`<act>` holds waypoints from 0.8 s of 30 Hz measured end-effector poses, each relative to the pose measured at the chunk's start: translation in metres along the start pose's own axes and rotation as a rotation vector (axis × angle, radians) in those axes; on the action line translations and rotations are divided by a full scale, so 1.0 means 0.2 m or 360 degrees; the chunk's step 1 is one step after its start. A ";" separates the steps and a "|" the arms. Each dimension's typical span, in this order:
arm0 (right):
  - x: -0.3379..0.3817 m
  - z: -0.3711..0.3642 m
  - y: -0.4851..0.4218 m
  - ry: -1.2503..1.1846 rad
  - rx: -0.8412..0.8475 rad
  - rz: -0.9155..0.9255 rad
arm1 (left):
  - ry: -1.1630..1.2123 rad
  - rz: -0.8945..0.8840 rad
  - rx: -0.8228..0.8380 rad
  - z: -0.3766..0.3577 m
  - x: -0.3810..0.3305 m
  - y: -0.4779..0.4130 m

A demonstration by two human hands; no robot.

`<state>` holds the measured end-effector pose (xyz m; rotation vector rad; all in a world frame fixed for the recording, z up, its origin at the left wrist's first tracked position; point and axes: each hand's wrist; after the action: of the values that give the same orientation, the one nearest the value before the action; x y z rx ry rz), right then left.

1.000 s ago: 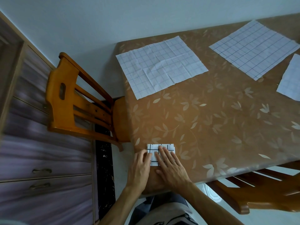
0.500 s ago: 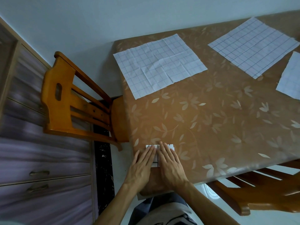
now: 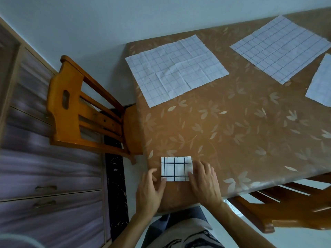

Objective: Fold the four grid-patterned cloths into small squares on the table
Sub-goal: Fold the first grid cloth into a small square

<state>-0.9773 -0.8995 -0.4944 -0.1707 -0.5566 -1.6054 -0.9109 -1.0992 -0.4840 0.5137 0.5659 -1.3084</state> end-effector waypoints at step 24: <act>0.03 0.02 0.04 0.0003 0.0266 -0.0366 | 0.0630 0.0434 0.0017 -0.09 0.02 -0.05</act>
<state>-0.9710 -0.9028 -0.4857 0.0208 -0.7268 -1.7710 -0.9210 -1.0918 -0.5012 0.8378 0.7852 -0.9539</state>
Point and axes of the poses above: each hand's wrist, its own y-axis away from the middle knuckle, its own z-axis out of the back of the hand, x = y × z, and after that the axes turned 14 degrees about -z, right-handed
